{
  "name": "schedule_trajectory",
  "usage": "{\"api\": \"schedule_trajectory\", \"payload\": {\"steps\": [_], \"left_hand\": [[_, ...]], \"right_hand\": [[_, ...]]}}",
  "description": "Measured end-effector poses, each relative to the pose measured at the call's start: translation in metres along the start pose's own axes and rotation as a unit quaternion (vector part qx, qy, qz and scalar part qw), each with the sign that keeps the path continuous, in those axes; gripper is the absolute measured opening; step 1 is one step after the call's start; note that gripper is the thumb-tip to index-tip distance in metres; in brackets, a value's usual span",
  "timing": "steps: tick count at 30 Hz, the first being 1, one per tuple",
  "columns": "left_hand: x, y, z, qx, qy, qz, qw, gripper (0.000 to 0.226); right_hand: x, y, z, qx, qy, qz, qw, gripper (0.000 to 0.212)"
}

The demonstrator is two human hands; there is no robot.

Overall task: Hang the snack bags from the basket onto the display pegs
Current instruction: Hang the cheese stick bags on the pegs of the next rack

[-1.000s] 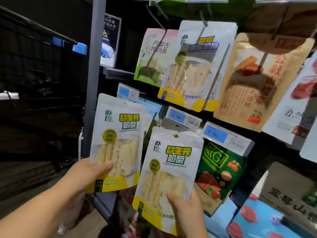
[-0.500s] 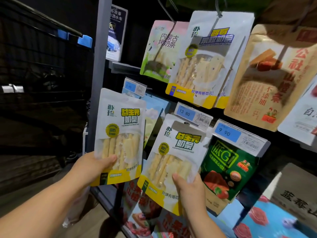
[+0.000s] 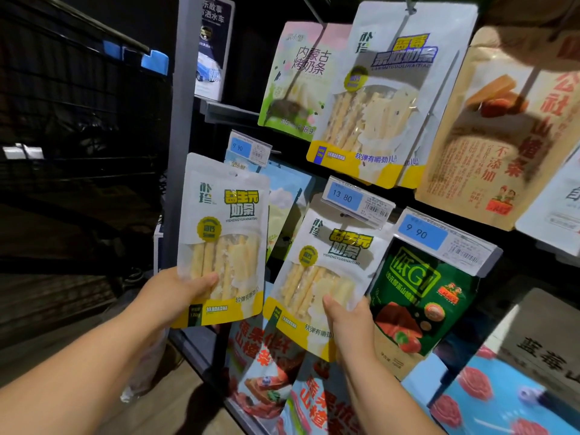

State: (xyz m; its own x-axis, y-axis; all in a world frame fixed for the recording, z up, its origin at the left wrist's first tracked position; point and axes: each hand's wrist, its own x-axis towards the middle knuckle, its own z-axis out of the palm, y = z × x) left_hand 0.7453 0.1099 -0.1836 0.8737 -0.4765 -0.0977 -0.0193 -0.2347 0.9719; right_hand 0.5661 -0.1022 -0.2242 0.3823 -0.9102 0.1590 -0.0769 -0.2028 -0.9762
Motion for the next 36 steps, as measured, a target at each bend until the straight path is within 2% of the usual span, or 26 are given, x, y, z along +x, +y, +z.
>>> {"api": "schedule_trajectory", "payload": {"steps": [11, 18, 21, 24, 28, 29, 31, 33, 35, 36], "left_hand": [[-0.013, 0.004, 0.0, -0.09, -0.011, 0.024, 0.996, 0.016], [-0.015, 0.002, -0.002, -0.109, -0.029, 0.024, 0.993, 0.015], [-0.011, -0.001, -0.001, -0.1, -0.048, 0.02, 0.994, 0.018], [-0.006, -0.003, -0.002, -0.091, -0.078, 0.014, 0.993, 0.021], [-0.007, -0.004, 0.0, -0.103, -0.121, 0.01, 0.987, 0.019], [-0.007, -0.004, 0.0, -0.1, -0.133, 0.01, 0.986, 0.022], [-0.007, -0.005, 0.0, -0.096, -0.163, 0.016, 0.982, 0.036], [-0.008, -0.005, -0.002, -0.102, -0.194, 0.019, 0.976, 0.054], [-0.01, -0.006, -0.003, -0.103, -0.23, 0.012, 0.968, 0.072], [-0.011, -0.007, -0.004, -0.1, -0.25, 0.011, 0.963, 0.083]], "right_hand": [[0.012, 0.002, -0.001, -0.076, 0.044, 0.02, 0.996, 0.059], [0.016, -0.002, 0.0, -0.111, 0.065, 0.059, 0.99, 0.057], [0.013, -0.003, -0.006, -0.141, 0.069, 0.065, 0.985, 0.036], [0.007, -0.006, -0.013, -0.151, 0.072, 0.051, 0.985, 0.034], [-0.004, -0.011, -0.016, -0.147, 0.127, 0.029, 0.981, 0.053], [-0.01, -0.011, -0.016, -0.157, 0.158, 0.001, 0.975, 0.057], [-0.024, -0.011, -0.014, -0.171, 0.199, -0.086, 0.961, 0.05], [-0.038, -0.015, -0.01, -0.159, 0.138, -0.136, 0.968, 0.033], [-0.048, -0.023, -0.003, -0.076, -0.016, -0.083, 0.994, 0.028], [-0.053, -0.03, 0.001, -0.033, -0.096, -0.038, 0.994, 0.036]]}}
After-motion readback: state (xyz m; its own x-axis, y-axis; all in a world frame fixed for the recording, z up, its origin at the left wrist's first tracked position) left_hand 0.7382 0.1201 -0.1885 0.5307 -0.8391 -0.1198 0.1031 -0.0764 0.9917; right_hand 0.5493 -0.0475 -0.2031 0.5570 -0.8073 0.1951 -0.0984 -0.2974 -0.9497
